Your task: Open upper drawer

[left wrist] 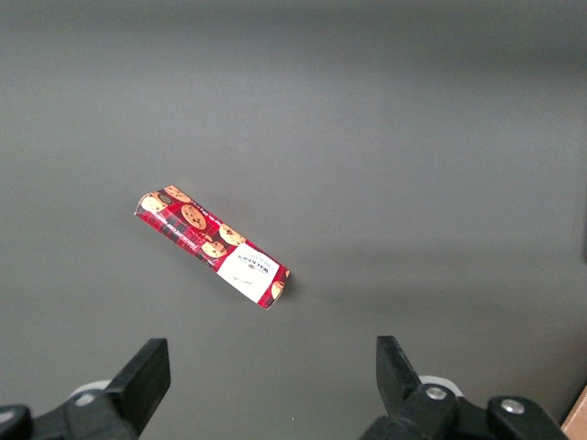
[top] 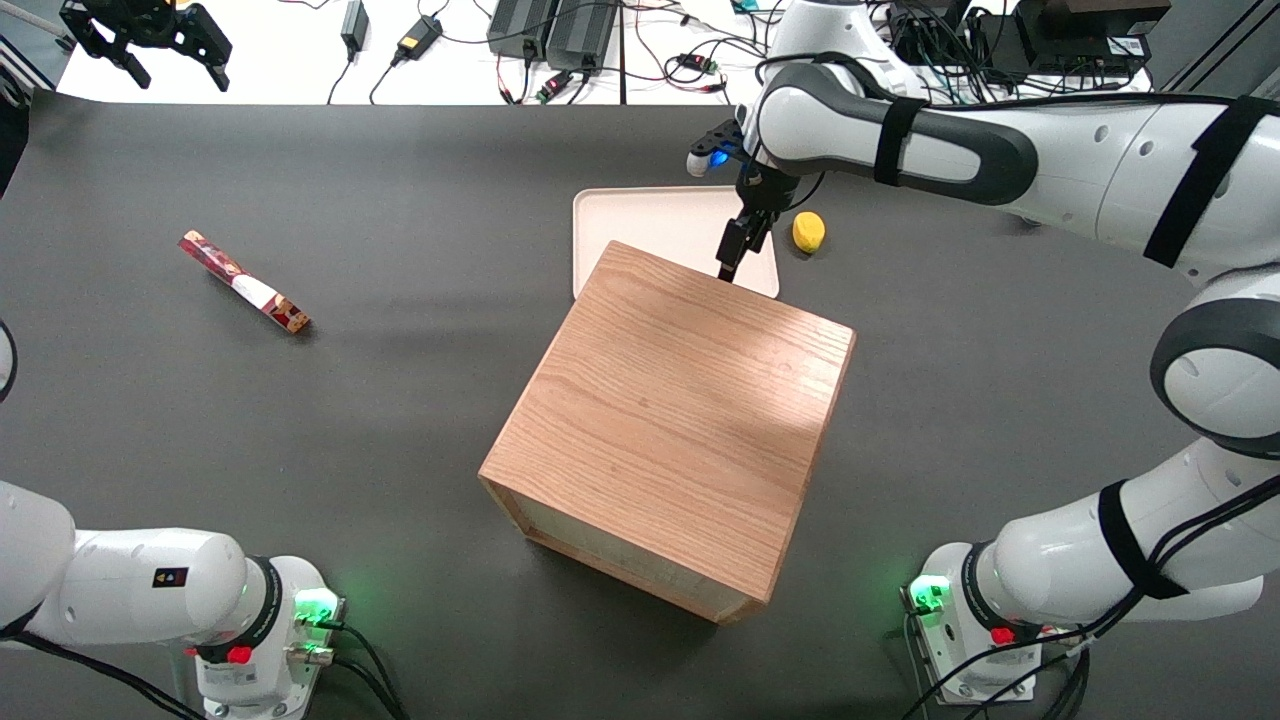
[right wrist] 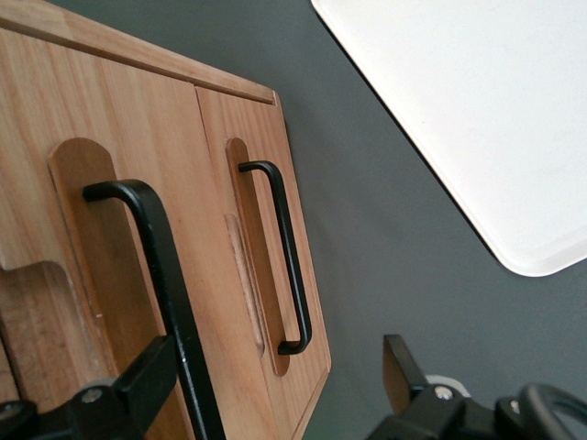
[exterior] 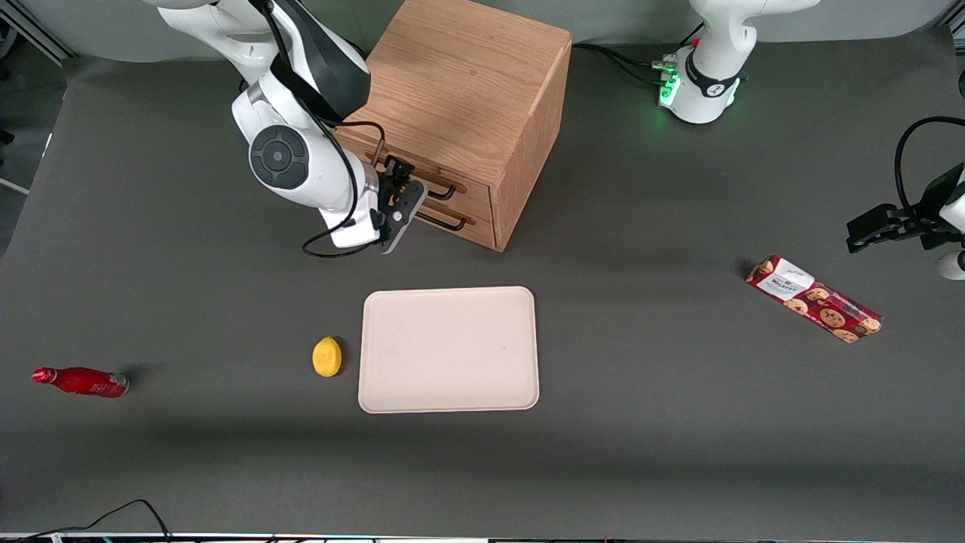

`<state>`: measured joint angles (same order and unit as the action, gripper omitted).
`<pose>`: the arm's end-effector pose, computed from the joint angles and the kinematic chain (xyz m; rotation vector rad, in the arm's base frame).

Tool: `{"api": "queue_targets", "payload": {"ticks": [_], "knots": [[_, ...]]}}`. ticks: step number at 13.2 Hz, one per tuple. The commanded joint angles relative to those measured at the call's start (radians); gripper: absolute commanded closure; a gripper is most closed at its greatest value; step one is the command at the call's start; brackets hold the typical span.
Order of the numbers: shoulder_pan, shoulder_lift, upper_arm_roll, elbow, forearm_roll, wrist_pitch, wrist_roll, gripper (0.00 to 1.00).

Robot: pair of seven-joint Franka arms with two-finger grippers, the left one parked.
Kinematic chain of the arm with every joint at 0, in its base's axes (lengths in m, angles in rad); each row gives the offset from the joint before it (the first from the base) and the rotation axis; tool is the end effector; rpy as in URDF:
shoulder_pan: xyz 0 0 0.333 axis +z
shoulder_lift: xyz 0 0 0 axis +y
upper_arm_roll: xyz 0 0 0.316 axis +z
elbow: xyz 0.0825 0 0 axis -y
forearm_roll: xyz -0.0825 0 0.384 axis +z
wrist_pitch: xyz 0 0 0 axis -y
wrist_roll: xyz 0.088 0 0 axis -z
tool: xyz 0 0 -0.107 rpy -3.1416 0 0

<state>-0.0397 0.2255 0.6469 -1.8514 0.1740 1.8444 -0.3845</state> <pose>0.4833 0.3307 0.4124 -2.5470 -1.2761 0.3196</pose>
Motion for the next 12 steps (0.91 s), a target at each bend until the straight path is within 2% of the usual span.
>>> {"api": "queue_targets", "payload": {"ticks": [1, 12], "knots": [[-0.005, -0.035, 0.016, -0.041, 0.004, 0.016, 0.012, 0.00], [-0.011, -0.058, 0.031, -0.100, 0.015, 0.059, 0.036, 0.00]]}}
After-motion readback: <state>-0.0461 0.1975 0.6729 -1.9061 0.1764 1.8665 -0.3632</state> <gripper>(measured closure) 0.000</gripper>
